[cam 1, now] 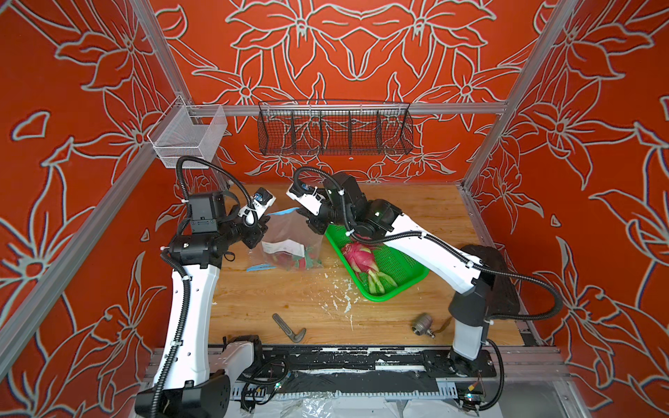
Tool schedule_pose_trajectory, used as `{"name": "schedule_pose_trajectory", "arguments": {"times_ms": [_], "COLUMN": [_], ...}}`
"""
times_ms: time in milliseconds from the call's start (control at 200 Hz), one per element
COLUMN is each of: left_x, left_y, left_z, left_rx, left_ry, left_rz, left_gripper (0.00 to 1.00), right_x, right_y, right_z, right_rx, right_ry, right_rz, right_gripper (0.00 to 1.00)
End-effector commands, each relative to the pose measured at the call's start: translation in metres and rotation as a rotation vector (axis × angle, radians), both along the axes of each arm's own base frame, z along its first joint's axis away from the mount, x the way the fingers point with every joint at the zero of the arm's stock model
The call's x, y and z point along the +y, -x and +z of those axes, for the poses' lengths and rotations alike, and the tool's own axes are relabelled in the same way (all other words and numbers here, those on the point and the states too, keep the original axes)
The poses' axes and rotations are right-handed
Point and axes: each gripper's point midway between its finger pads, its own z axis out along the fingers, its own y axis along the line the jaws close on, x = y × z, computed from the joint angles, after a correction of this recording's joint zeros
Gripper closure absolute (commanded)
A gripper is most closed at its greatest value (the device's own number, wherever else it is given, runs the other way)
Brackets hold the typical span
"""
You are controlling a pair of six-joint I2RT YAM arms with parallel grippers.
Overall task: Open the zip-top bag and take out the dragon fruit
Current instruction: Adjust the zipper food storage bag in the zipper food storage bag.
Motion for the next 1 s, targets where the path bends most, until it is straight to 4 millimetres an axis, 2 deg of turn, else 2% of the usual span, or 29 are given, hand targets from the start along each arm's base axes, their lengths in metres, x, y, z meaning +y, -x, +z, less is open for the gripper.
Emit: {"name": "schedule_pose_trajectory", "arguments": {"times_ms": [0, 40, 80, 100, 190, 225, 265, 370, 540, 811, 921, 996], "left_x": [0.007, 0.008, 0.009, 0.01, 0.012, 0.015, 0.019, 0.031, 0.045, 0.009, 0.003, 0.003], "left_y": [-0.011, -0.014, -0.016, -0.016, -0.017, -0.017, -0.017, -0.008, 0.016, 0.06, 0.06, 0.053], "left_z": [0.017, 0.017, 0.015, 0.013, -0.006, -0.015, -0.025, -0.035, -0.022, -0.047, -0.052, -0.049], "left_rx": [-0.054, -0.053, -0.048, -0.045, -0.01, 0.005, 0.021, 0.054, 0.04, 0.103, 0.097, 0.071], "left_ry": [-0.018, -0.018, -0.018, -0.019, -0.042, -0.06, -0.085, -0.091, 0.012, 0.068, 0.114, 0.142], "left_rz": [0.03, 0.034, 0.041, 0.041, 0.042, 0.047, 0.061, 0.067, 0.051, -0.134, -0.156, -0.146], "left_gripper": [0.96, 0.95, 0.88, 0.79, 0.25, 0.12, 0.05, 0.01, 0.01, 0.02, 0.03, 0.09], "right_x": [-0.003, -0.002, -0.001, -0.001, 0.0, -0.001, -0.004, -0.017, -0.035, -0.042, -0.046, -0.049], "right_y": [-0.021, -0.023, -0.025, -0.025, -0.022, -0.02, -0.019, -0.019, -0.016, -0.013, -0.009, -0.009], "right_z": [0.023, 0.023, 0.022, 0.019, 0.004, -0.004, -0.014, -0.028, -0.029, -0.024, -0.023, -0.024], "right_rx": [-0.071, -0.071, -0.069, -0.065, -0.042, -0.035, -0.027, -0.017, -0.015, 0.007, 0.011, 0.012], "right_ry": [-0.025, -0.034, -0.041, -0.04, -0.038, -0.031, -0.02, -0.02, -0.044, -0.058, -0.069, -0.076], "right_rz": [-0.02, -0.019, -0.016, -0.015, 0.008, 0.011, 0.01, -0.014, -0.043, -0.063, -0.068, -0.08], "right_gripper": [1.0, 1.0, 1.0, 1.0, 1.0, 1.0, 1.0, 1.0, 1.0, 1.0, 1.0, 1.0]}}
